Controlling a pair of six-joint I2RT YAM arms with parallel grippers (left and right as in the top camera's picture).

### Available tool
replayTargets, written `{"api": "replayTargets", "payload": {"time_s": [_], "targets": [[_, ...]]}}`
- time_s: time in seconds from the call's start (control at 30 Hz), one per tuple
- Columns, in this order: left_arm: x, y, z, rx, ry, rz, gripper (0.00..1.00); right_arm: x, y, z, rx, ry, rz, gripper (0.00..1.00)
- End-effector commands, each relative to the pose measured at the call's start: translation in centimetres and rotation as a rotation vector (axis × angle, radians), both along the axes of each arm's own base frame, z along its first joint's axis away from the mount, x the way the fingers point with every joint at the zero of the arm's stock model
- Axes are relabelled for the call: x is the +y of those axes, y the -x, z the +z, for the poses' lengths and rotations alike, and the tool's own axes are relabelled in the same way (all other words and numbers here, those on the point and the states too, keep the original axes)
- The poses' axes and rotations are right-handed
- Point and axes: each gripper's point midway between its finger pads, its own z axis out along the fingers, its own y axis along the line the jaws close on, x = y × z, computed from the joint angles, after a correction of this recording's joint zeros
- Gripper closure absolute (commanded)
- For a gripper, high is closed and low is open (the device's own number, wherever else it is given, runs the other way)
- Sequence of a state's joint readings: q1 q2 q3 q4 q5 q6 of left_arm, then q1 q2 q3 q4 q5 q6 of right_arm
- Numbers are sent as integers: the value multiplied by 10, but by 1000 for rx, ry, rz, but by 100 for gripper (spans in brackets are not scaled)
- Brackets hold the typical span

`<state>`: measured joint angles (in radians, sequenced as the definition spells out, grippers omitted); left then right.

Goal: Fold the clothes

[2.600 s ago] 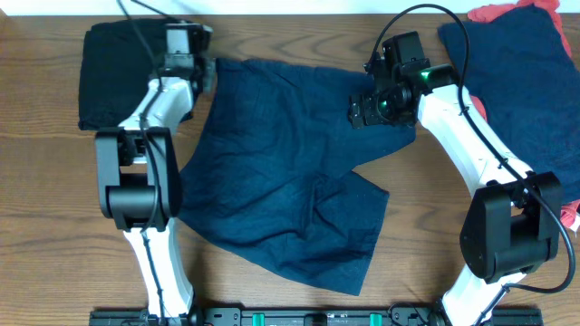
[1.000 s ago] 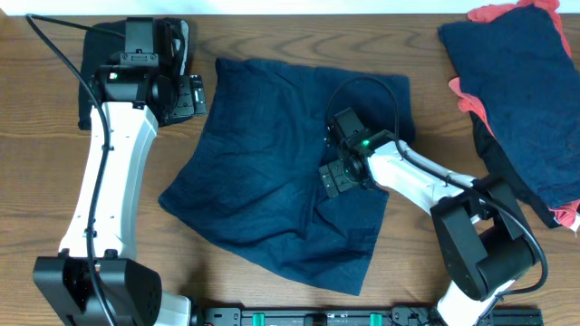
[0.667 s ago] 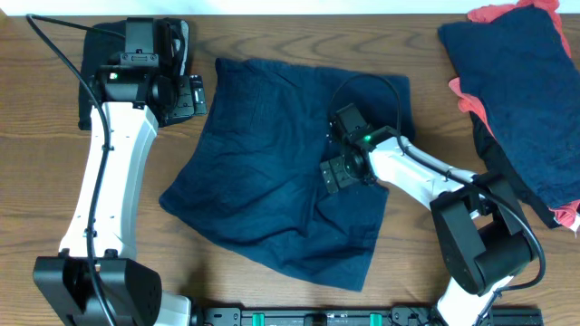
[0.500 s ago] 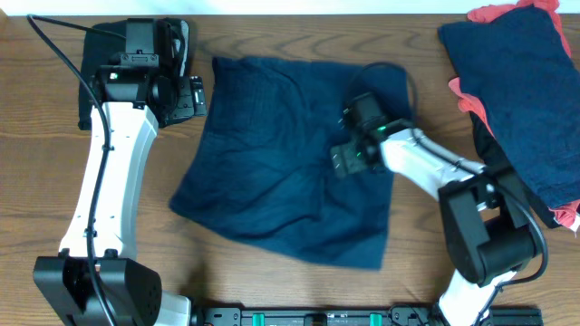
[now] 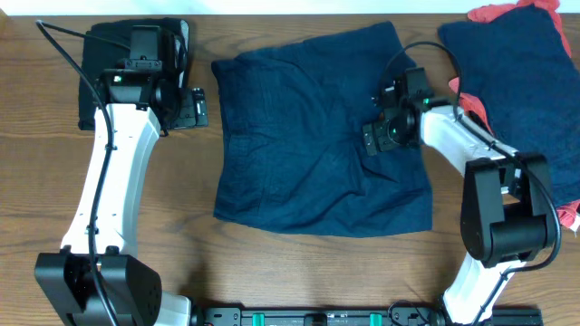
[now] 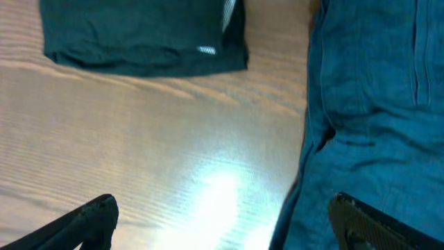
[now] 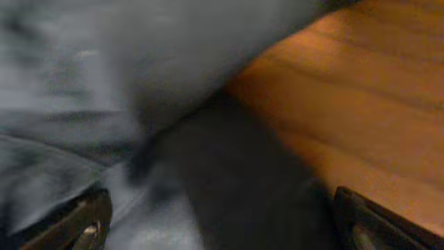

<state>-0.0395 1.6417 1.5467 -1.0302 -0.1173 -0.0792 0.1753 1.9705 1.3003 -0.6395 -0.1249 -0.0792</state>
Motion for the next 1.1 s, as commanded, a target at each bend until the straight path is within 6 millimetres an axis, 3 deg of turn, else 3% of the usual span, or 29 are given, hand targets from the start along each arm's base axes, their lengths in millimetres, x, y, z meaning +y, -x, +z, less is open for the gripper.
{"api": "replayTargets", "payload": {"time_s": [0.0, 0.13, 0.2, 0.4, 0.6, 0.87, 1.07], "targets": [[-10, 11, -4, 38, 70, -2, 2, 21, -21, 74, -92, -99, 56, 1], [-13, 34, 1, 82, 117, 75, 2, 28, -11, 141, -110, -159, 45, 1], [-19, 48, 3, 122, 149, 71, 2, 32, 3, 161, -91, -194, 55, 1], [-29, 87, -9, 286, 160, 54, 2, 33, 62, 171, 93, -241, 15, 1], [-55, 111, -48, 400, 203, 16, 2, 24, 102, 149, 232, -146, -126, 3], [-63, 147, -110, 512, 179, 7, 2, -10, 155, 95, 322, 73, -366, 3], [-74, 158, -145, 512, 223, -5, 2, -14, 173, 60, 365, 91, -404, 12]]}}
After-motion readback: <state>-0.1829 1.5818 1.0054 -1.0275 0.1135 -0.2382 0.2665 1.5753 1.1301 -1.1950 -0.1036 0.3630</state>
